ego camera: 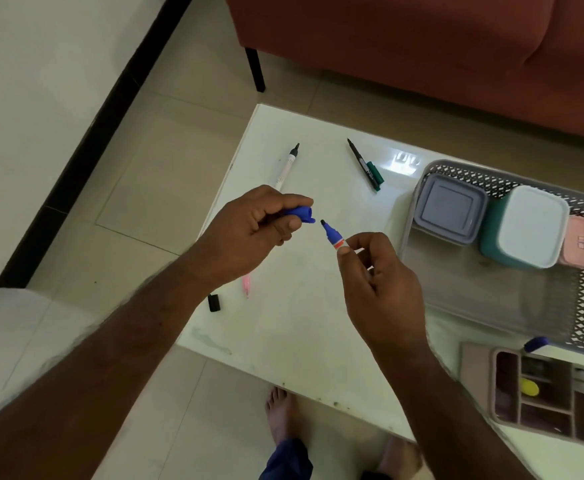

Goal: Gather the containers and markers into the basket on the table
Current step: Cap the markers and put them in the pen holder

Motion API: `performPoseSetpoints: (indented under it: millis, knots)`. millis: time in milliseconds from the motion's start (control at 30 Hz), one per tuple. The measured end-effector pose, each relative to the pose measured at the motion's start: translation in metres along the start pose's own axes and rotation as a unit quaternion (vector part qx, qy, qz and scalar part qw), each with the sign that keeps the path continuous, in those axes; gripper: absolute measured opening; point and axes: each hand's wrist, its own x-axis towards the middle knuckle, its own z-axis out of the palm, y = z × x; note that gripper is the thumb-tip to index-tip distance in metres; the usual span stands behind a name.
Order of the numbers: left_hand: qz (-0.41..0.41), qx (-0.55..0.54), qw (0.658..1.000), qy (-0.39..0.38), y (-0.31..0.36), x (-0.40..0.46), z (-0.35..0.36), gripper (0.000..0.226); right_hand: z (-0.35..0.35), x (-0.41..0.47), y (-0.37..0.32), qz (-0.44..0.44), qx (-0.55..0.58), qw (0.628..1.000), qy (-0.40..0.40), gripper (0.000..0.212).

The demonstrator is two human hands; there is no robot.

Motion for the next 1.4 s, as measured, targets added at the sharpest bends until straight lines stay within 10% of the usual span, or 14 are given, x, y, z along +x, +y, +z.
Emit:
performPoseSetpoints:
  millis: [633,1067,1400]
  knots:
    - [0.054,0.141,0.982,-0.117,0.089,-0.006,0.106,0.035,-0.094,-0.044,0.066,0.04,0.022,0.999,0.021,0.019]
    - [0.062,0.062,0.991,-0.105,0.142,-0.016,0.205,0.04,-0.141,-0.087,0.111,0.153,0.273,0.948,0.064,0.023]
    - [0.096,0.068,0.987,-0.112,0.179,-0.027,0.254,0.039,-0.217,-0.122,0.179,0.148,0.13,0.956,0.218,0.02]
